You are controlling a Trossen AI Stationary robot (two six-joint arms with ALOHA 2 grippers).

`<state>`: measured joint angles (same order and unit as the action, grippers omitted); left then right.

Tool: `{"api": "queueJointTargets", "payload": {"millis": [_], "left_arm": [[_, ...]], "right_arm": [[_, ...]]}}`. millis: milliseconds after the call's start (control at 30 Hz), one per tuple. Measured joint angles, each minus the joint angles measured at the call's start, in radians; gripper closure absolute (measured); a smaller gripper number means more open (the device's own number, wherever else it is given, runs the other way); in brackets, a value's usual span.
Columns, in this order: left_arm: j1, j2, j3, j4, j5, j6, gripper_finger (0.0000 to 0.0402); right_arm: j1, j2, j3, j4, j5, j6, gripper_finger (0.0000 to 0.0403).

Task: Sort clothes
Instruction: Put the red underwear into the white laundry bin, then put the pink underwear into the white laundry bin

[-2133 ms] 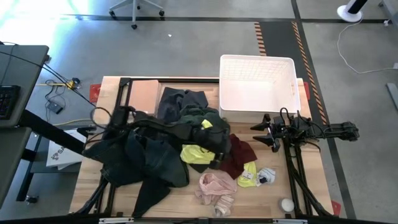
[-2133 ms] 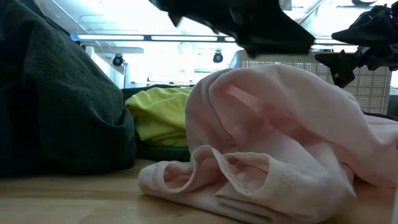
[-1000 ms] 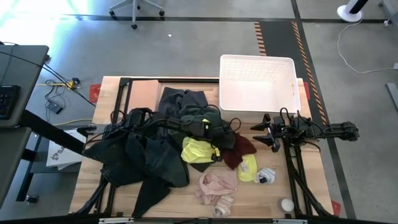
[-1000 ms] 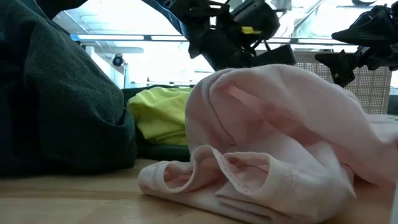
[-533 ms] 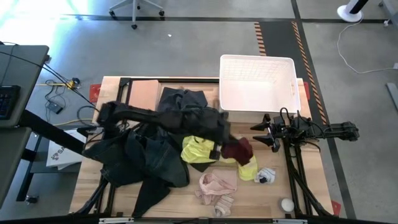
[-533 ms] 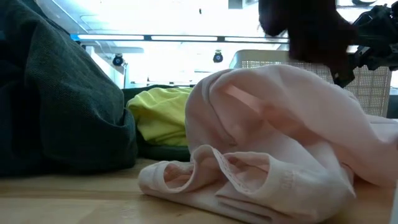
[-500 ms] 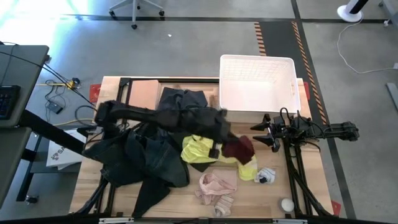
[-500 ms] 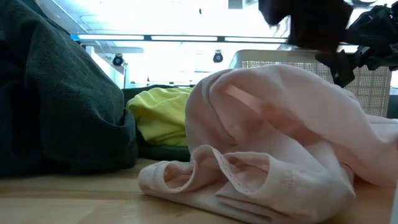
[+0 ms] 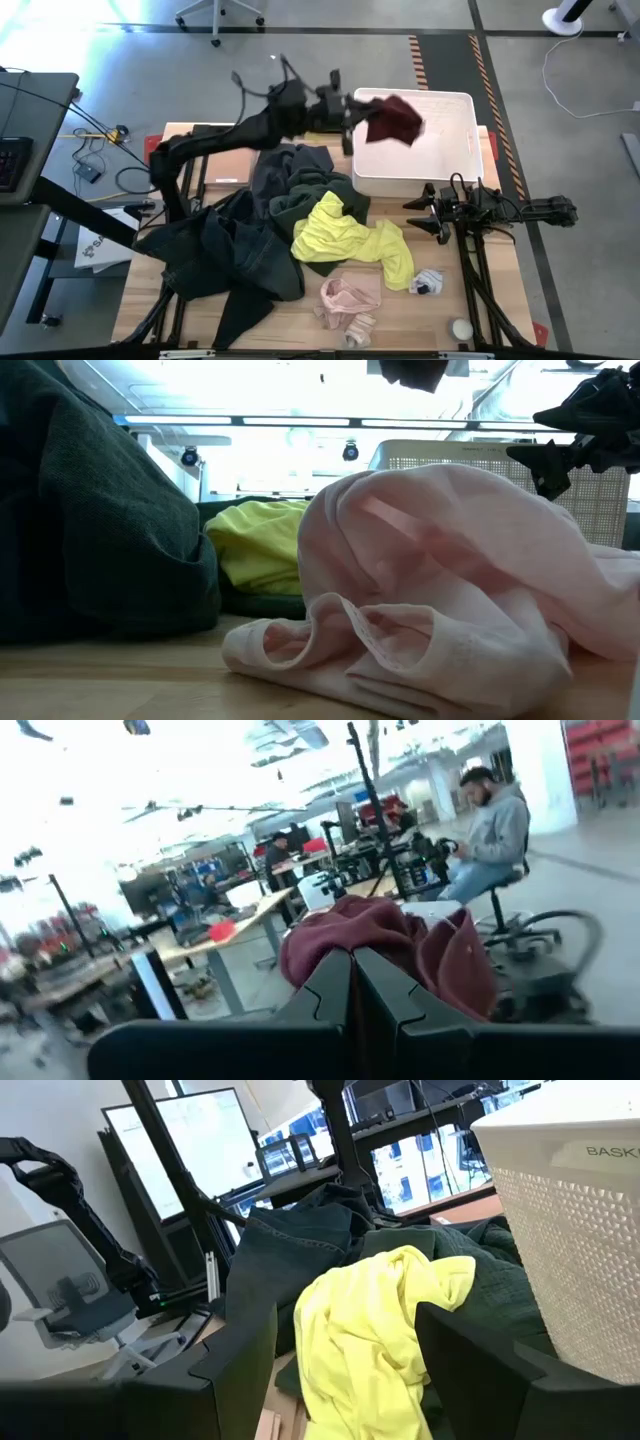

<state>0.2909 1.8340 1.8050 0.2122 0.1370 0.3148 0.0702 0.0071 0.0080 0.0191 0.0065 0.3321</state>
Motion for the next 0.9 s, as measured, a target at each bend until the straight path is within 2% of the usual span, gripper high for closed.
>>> {"api": "queueJointTargets", "payload": {"millis": [133,267,400,667,767,900], "left_arm": [[0.093,0.105,-0.002,0.072,0.057,-0.127,0.0401],[0.141,0.191,-0.003,0.014,0.052,-0.255,0.0397],[0.157,0.241,-0.004,-0.054,0.025,-0.259,0.0365],[0.154,0.239,-0.003,-0.071,0.068,-0.261,0.0272],[0.138,0.196,-0.003,-0.105,0.129,-0.227,0.0262],[0.064,0.098,-0.002,-0.220,0.228,-0.162,0.0270]], "right_arm": [[0.000,0.000,0.000,0.000,0.000,0.000,0.0165],[0.000,0.000,0.000,0.000,0.000,0.000,0.0165],[0.000,0.000,0.000,0.000,0.000,0.000,0.0165],[0.000,0.000,0.000,0.000,0.000,0.000,0.0165],[0.000,0.000,0.000,0.000,0.000,0.000,0.0165],[0.000,0.000,0.000,0.000,0.000,0.000,0.0165]]}}
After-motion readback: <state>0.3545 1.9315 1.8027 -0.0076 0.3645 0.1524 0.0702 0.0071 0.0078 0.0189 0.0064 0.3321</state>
